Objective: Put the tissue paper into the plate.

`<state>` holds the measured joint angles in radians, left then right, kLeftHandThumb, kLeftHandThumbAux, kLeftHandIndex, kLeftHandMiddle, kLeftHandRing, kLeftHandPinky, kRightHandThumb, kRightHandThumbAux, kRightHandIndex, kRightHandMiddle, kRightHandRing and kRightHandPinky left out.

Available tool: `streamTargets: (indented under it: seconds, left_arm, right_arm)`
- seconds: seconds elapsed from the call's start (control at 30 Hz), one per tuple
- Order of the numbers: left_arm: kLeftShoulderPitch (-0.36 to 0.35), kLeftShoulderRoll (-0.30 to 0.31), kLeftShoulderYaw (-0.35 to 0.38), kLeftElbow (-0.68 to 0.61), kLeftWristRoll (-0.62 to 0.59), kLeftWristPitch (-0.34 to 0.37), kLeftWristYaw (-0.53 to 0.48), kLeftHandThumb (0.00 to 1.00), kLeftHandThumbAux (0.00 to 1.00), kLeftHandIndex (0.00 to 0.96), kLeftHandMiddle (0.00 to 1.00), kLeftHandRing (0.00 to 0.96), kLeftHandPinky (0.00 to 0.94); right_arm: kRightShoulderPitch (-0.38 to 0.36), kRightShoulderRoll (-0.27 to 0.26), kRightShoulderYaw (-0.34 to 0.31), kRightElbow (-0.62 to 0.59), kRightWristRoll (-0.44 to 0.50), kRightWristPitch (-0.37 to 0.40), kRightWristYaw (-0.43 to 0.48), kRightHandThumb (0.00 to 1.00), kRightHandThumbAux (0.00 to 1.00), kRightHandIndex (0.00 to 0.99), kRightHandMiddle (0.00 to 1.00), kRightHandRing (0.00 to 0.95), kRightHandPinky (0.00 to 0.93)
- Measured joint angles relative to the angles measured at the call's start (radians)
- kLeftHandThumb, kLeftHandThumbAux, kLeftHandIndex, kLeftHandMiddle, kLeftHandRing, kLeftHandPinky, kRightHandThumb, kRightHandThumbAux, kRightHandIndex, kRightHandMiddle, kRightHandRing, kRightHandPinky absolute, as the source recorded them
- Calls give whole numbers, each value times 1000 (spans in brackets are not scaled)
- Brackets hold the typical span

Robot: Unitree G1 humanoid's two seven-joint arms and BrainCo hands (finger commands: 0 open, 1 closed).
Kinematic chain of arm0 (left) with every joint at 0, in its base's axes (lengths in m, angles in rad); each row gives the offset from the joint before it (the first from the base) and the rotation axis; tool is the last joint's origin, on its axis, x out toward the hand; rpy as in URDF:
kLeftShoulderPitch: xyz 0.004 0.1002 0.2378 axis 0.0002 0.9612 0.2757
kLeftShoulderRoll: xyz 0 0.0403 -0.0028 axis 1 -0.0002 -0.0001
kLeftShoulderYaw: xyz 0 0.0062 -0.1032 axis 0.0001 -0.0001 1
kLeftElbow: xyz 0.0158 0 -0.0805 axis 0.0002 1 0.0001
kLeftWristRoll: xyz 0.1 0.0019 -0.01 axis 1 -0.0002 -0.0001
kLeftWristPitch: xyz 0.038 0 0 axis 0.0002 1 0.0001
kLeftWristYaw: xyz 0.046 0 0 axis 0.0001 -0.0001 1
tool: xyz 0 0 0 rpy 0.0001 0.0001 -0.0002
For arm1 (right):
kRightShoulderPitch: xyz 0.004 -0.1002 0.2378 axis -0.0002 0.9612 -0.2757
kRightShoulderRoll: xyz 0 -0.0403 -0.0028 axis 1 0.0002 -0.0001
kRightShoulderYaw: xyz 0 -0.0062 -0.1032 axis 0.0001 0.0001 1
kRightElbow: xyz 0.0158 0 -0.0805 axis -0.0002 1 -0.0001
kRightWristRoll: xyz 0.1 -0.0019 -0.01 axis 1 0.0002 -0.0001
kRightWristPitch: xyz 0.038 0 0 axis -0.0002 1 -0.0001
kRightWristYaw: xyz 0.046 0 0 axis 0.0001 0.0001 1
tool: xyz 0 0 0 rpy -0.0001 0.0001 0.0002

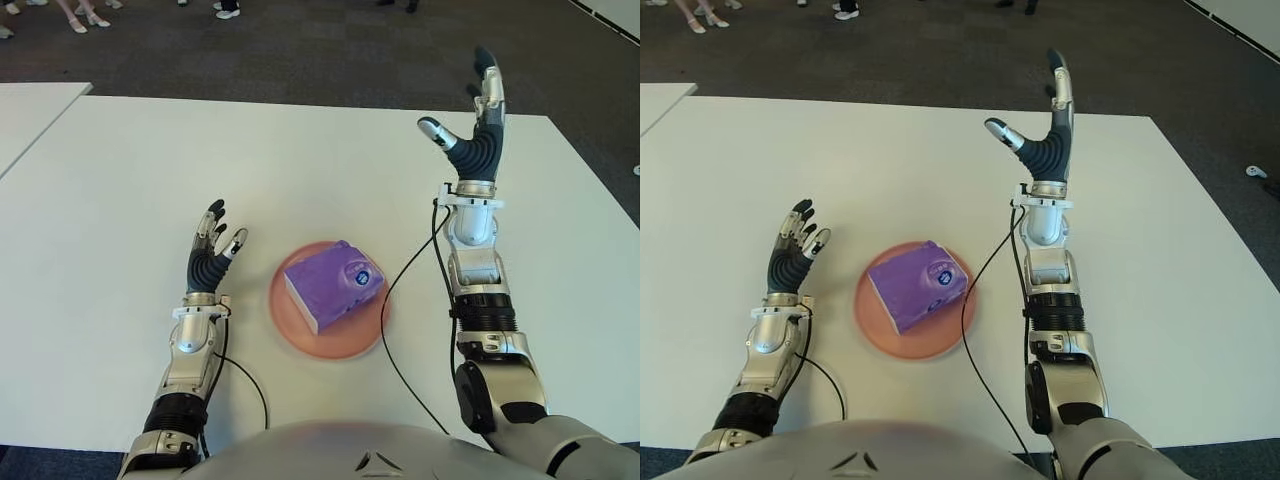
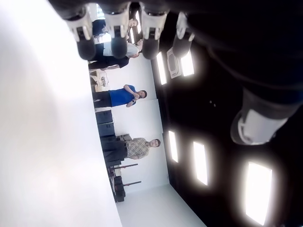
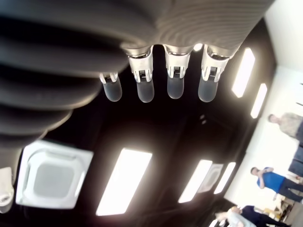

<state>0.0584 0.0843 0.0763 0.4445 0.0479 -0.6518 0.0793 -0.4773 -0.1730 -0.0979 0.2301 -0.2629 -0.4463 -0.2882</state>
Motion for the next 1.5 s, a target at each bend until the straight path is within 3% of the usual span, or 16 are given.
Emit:
streamTargets:
  seconds: [0.23, 0.63, 1.0, 1.37, 1.5]
  left_arm:
    - [5, -2, 0, -2, 0, 18, 0, 0, 498, 0, 0, 0, 0]
    - [3, -1, -4, -6, 3, -5, 0, 0, 500, 0, 0, 0, 0]
    - [2, 1, -3, -2, 2, -10, 0, 0, 493, 0, 0, 0, 0]
    - [-2, -1, 3, 0, 2, 18, 5, 0, 495, 0, 0, 0, 0]
    - [0, -5, 7, 1, 3, 37, 16, 0, 496, 0, 0, 0, 0]
  right_arm:
    - [-1, 32, -17, 36, 70, -61, -18, 0, 503, 0, 0, 0, 0]
    - [-1, 75, -23, 148, 125, -87, -8, 0, 511, 0, 0, 0, 0]
    - [67, 78, -24, 162, 179, -33, 74, 0, 527, 0, 0, 0, 0]
    - [193, 81, -3, 197, 175, -50, 126, 0, 516, 0, 0, 0, 0]
    - [206, 69, 1, 200, 174, -50, 146, 0, 519, 0, 0, 0, 0]
